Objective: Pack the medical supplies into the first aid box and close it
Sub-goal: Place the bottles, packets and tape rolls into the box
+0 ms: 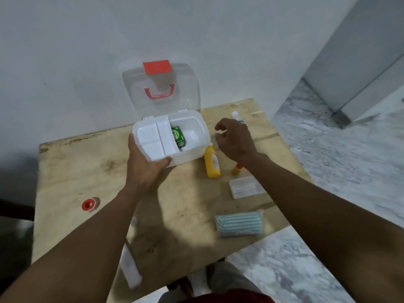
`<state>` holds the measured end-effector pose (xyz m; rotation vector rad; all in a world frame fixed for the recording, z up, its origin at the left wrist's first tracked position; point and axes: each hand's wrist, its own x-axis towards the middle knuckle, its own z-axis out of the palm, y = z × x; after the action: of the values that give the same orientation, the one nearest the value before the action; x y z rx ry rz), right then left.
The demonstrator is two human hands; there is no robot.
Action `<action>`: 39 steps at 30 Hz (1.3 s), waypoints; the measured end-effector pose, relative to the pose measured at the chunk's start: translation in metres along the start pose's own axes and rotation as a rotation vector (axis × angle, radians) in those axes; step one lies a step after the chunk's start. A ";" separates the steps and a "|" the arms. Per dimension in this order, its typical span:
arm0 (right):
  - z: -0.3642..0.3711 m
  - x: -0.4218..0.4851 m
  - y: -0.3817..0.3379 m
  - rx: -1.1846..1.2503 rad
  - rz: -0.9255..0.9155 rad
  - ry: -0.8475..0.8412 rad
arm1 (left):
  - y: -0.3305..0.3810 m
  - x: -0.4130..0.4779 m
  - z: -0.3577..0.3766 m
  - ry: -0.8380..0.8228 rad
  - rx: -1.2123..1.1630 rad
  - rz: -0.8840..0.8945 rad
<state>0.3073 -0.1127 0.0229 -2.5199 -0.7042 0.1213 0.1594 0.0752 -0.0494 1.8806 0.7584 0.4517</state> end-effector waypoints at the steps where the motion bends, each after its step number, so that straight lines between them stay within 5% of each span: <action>1: -0.004 -0.009 0.009 -0.016 0.019 -0.002 | 0.000 0.000 0.000 0.003 0.006 0.002; 7: -0.012 -0.065 0.058 -0.040 0.052 -0.084 | -0.002 0.000 0.003 0.005 0.036 -0.018; 14: -0.017 -0.124 0.080 -0.096 -0.021 -0.696 | -0.009 0.002 0.003 0.020 0.041 -0.028; 18: -0.007 -0.137 0.088 -0.241 -0.146 -0.791 | -0.009 0.001 0.006 0.032 0.047 -0.043; 27: 0.003 -0.130 0.082 -0.191 -0.264 -0.711 | -0.010 0.001 0.006 0.028 0.020 -0.047; 39: -0.024 -0.019 -0.006 -0.100 -0.273 -0.304 | 0.002 -0.006 0.002 0.016 -0.128 -0.005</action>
<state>0.2927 -0.1287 0.0456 -2.4953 -1.1939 0.3856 0.1571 0.0686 -0.0480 1.7577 0.7277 0.5016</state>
